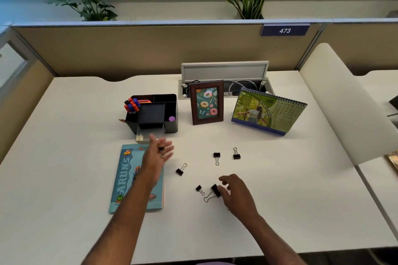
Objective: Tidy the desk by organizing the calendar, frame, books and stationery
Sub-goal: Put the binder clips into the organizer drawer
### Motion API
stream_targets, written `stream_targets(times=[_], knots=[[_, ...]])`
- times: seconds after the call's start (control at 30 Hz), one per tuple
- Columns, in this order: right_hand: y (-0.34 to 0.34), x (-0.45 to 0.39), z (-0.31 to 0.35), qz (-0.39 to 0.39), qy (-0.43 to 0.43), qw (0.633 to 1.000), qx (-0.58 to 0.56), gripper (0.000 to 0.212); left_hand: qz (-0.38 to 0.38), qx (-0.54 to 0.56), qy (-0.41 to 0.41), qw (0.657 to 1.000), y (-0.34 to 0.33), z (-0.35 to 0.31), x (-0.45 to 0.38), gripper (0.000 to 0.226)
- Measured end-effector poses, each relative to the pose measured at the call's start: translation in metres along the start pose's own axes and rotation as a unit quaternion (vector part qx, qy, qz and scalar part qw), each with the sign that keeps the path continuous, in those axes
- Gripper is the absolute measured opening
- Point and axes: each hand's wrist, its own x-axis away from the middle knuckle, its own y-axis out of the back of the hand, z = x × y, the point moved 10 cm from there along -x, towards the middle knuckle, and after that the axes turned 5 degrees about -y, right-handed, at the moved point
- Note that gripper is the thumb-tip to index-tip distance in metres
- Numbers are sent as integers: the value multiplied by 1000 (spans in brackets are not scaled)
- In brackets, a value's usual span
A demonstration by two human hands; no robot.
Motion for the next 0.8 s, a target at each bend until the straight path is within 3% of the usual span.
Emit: stream_targets(times=[0.1, 0.27, 0.4, 0.57, 0.8], knots=[[-9, 7, -25, 32, -40, 997, 57, 35, -44, -2, -25, 999, 21, -36, -36, 76], [-17, 16, -36, 82, -74, 988, 105, 56, -71, 38, 57, 995, 26, -44, -72, 98], [-21, 16, -36, 95, -73, 985, 125, 58, -90, 87, 78, 989, 24, -44, -71, 107], [-15, 15, -38, 85, -74, 979, 172, 53, -101, 105, 55, 988, 27, -42, -66, 104], [-11, 14, -45, 59, -81, 982, 160, 38, -167, 7, -32, 985, 34, -35, -34, 86]])
